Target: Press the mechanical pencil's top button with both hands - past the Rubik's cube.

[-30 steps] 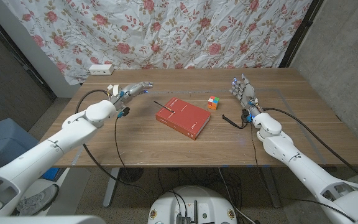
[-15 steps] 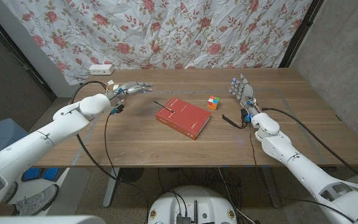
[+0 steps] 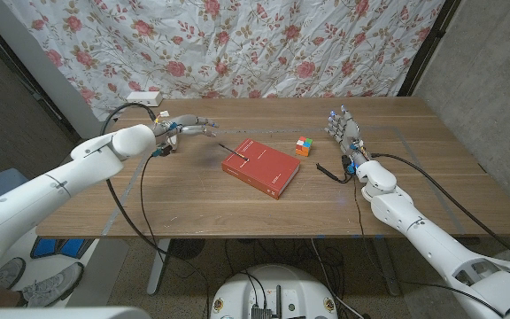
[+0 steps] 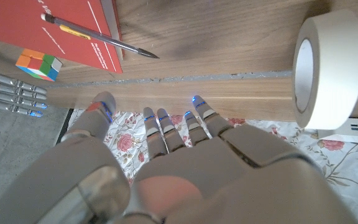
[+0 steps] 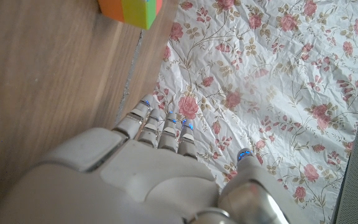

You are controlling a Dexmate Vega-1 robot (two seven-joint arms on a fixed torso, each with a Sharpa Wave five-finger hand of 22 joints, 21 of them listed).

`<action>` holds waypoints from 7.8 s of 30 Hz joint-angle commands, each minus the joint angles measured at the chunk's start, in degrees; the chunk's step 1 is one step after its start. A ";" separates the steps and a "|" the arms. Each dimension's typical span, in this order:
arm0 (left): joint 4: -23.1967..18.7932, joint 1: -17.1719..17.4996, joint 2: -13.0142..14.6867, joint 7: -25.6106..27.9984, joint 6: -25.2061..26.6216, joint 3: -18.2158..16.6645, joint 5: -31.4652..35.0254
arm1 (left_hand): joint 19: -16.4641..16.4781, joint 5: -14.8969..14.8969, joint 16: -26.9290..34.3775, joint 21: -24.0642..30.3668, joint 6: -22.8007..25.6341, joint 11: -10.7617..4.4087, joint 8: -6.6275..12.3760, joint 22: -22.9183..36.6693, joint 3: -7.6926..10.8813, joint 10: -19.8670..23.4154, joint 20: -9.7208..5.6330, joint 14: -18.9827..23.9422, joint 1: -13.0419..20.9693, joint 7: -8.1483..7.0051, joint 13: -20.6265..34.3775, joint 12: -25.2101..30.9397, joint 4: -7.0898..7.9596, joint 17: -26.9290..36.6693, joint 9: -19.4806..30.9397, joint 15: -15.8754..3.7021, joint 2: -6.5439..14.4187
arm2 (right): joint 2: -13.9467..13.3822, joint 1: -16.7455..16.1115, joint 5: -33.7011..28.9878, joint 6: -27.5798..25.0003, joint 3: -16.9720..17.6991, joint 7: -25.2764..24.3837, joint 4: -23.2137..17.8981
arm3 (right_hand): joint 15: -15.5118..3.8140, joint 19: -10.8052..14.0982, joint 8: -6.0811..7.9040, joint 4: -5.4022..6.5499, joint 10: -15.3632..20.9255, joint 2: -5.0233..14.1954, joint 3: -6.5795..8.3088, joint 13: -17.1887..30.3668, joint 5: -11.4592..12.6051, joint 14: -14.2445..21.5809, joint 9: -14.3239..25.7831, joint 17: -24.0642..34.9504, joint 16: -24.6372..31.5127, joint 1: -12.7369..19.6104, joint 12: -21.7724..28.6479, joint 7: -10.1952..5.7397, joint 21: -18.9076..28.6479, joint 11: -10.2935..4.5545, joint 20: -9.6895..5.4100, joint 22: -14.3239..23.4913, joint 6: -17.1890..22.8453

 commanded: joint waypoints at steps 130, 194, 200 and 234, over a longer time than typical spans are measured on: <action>9.07 -13.44 -11.26 -4.00 -6.72 14.91 40.70 | 7.41 0.45 0.55 0.73 27.49 -0.52 0.35 0.21 -14.86 31.31 -6.00 16.98 32.53 0.76 0.21 0.29 1.48 0.42 0.40 -10.24 0.94 | -0.87 -0.46 -0.14 0.42 0.92 -0.98 0.89 | -0.09 0.41 0.68 0.26 1.69 0.78 1.36 0.20 0.30 0.69 0.10 -2.12 0.61 -0.62 0.37 -0.65 0.33 -0.25 0.12 0.20 2.80; 8.23 -13.57 -11.20 -2.68 -6.10 15.43 43.30 | 11.30 0.30 0.38 0.84 43.91 -0.61 1.07 0.22 -17.70 47.17 -6.69 23.72 37.30 2.06 0.46 0.67 1.23 0.52 0.30 -10.90 3.48 | -0.70 0.53 -0.90 0.04 0.34 -1.11 1.91 | -0.33 0.66 0.50 0.47 1.92 1.03 2.02 0.22 0.39 0.80 0.11 -2.88 0.74 -0.66 0.28 -0.91 0.33 -0.23 -0.16 0.20 3.40; 7.18 -12.90 -10.97 -2.58 -5.17 15.18 43.74 | 11.79 0.24 0.43 0.84 45.32 -0.60 0.75 0.23 -18.12 49.28 -6.92 24.68 37.95 2.33 0.56 0.84 1.27 0.56 0.15 -10.98 3.50 | -0.82 0.47 -0.89 0.03 0.33 -0.96 1.81 | -0.34 0.67 0.49 0.50 1.95 1.04 2.06 0.22 0.40 0.79 0.11 -2.93 0.74 -0.69 0.27 -0.95 0.33 -0.24 -0.20 0.19 3.45; -5.28 -3.49 -9.38 -1.88 9.94 9.61 42.53 | 12.90 0.25 0.42 0.89 47.81 -0.51 -0.11 0.31 -19.11 52.91 -7.29 27.03 39.56 3.18 0.68 0.77 1.31 0.66 0.25 -11.33 3.39 | -3.22 -0.33 -2.41 -0.87 0.03 -0.74 -0.75 | -0.41 0.85 0.46 0.70 2.28 1.04 2.29 0.22 0.43 0.96 0.12 -3.16 0.86 -0.80 0.32 -0.88 0.34 -0.43 -0.34 0.19 3.71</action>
